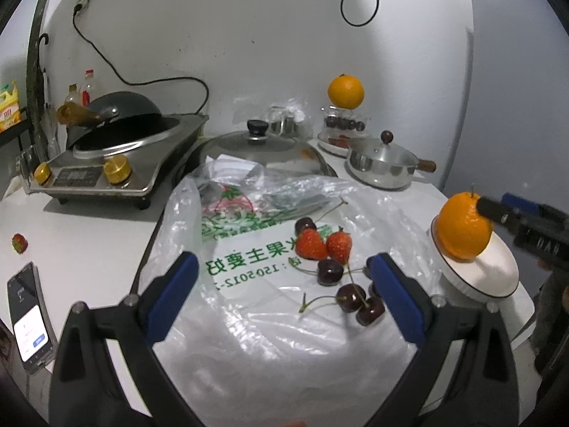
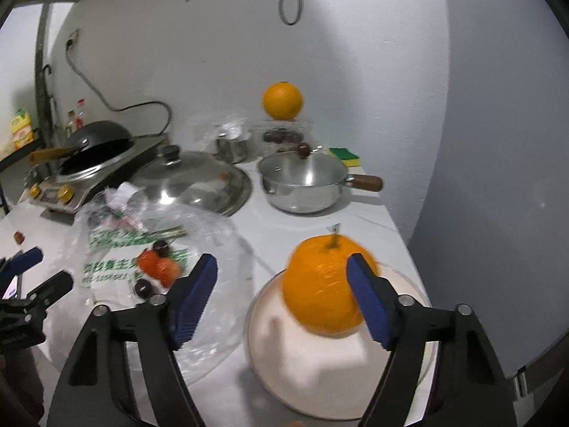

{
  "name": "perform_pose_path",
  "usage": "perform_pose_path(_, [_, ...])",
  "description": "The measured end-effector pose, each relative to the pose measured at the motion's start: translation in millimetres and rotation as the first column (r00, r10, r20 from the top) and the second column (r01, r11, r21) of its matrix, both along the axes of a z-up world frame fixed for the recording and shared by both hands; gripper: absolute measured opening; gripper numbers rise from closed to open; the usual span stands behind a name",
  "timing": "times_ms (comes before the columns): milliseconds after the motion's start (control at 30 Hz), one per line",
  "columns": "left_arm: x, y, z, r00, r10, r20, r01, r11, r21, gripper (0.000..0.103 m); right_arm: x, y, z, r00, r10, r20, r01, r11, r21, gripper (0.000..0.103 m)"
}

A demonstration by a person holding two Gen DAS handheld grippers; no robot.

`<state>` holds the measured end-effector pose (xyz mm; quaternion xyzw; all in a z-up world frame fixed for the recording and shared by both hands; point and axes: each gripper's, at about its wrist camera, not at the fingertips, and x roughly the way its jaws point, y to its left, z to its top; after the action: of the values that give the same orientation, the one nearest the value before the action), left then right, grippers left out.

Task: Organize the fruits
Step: 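Open the right gripper to release the orange on the plate, then move the left gripper to a dark cherry in the bag and grasp it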

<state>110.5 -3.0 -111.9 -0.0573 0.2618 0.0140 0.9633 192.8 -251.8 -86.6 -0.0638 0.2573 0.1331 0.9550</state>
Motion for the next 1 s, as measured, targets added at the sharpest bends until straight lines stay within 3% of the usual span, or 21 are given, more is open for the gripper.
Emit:
perform_pose_path(200, [-4.8, 6.2, -3.4, 1.000, 0.002, 0.003, -0.002, 1.000, -0.008, 0.098, -1.7, 32.1, -16.5, 0.995, 0.087, -0.055, -0.087, 0.996, 0.000, 0.053])
perform_pose_path(367, [-5.7, 12.0, -5.1, 1.000, 0.008, 0.006, -0.008, 1.000, -0.008, 0.098, 1.0, 53.4, -30.2, 0.984, 0.147, -0.101, -0.147, 0.989, 0.009, 0.045])
perform_pose_path(600, [-4.7, 16.0, -8.2, 1.000, 0.006, 0.003, -0.006, 1.000, -0.015, 0.098, 5.8, 73.6, -57.0, 0.964, 0.186, -0.190, -0.185, 0.983, 0.022, 0.039])
perform_pose_path(1000, [-1.1, 15.0, -14.4, 1.000, -0.004, -0.003, 0.004, 1.000, -0.017, 0.098, 13.9, 76.2, -74.5, 0.947, 0.199, -0.251, -0.189, 0.980, 0.064, 0.039])
